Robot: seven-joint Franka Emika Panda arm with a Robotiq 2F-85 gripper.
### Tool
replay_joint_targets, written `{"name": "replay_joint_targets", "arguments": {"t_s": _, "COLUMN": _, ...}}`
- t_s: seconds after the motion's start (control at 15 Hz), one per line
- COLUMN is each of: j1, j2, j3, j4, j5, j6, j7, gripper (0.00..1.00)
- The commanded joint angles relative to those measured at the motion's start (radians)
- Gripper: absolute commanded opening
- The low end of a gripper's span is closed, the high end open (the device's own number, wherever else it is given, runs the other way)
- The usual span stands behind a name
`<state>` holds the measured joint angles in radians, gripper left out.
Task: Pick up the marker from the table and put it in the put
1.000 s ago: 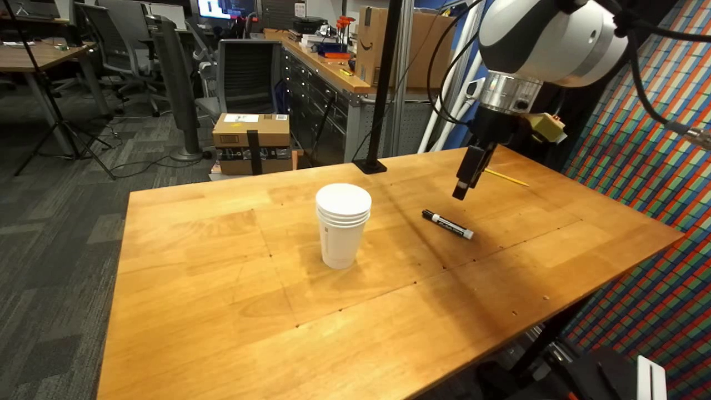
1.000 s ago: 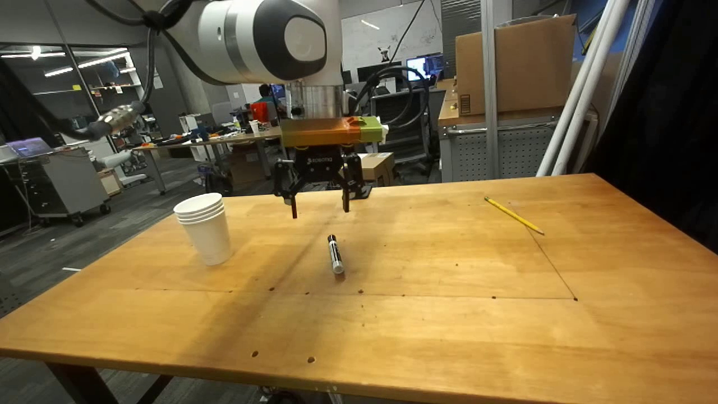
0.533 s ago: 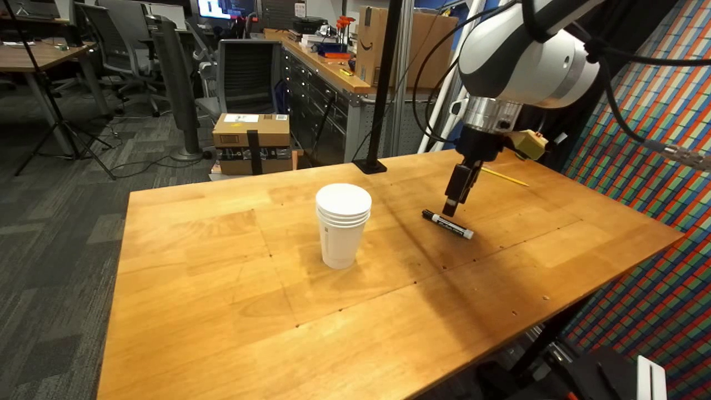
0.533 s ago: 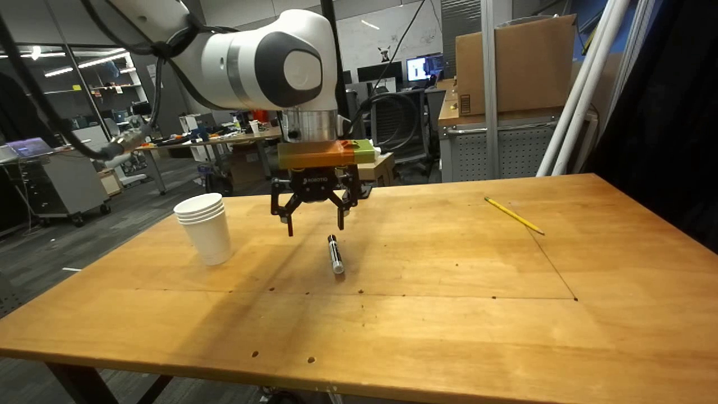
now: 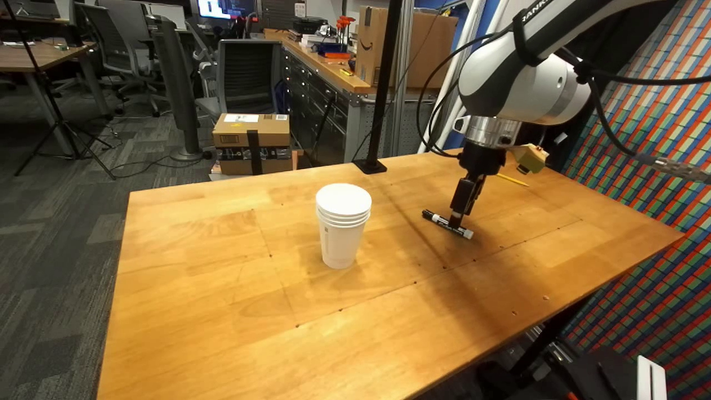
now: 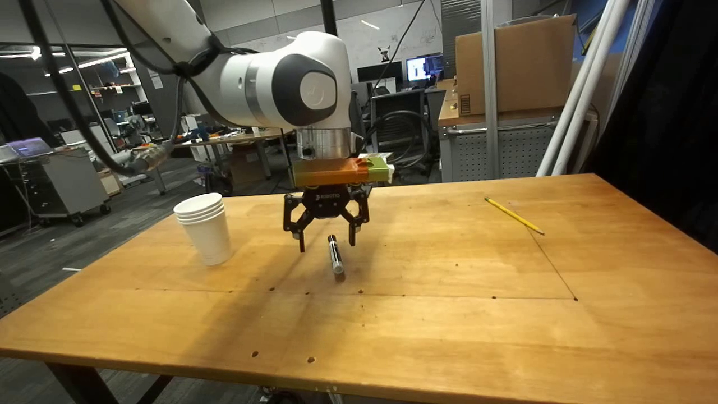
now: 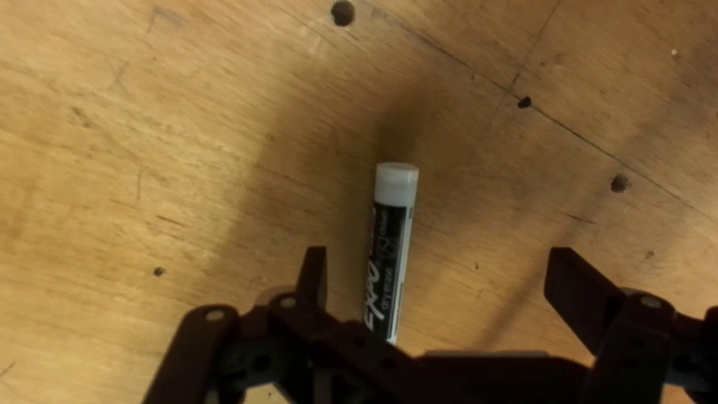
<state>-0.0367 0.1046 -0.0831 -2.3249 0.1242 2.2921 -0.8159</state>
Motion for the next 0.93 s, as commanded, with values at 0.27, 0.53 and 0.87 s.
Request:
{"name": "replay_joint_targets", "arguments": {"t_s": 0.27, "j1": -0.026, "j2": 0.046, "j3": 0.038, "j4": 0.004, "j5": -0.009, "j6": 0.045, "j7": -0.026, "gripper": 1.0}}
{"name": "replay_joint_targets", "arguments": {"t_s": 0.53, "j1": -0.024, "j2": 0.058, "j3": 0.051, "j4": -0.005, "j5": -0.022, "j6": 0.054, "j7": -0.031, "gripper": 0.9}}
{"name": "replay_joint_targets", "arguments": {"t_s": 0.87, "j1": -0.029, "j2": 0.056, "j3": 0.054, "j4": -0.014, "j5": -0.025, "j6": 0.06, "j7": -0.038, "gripper": 0.62}}
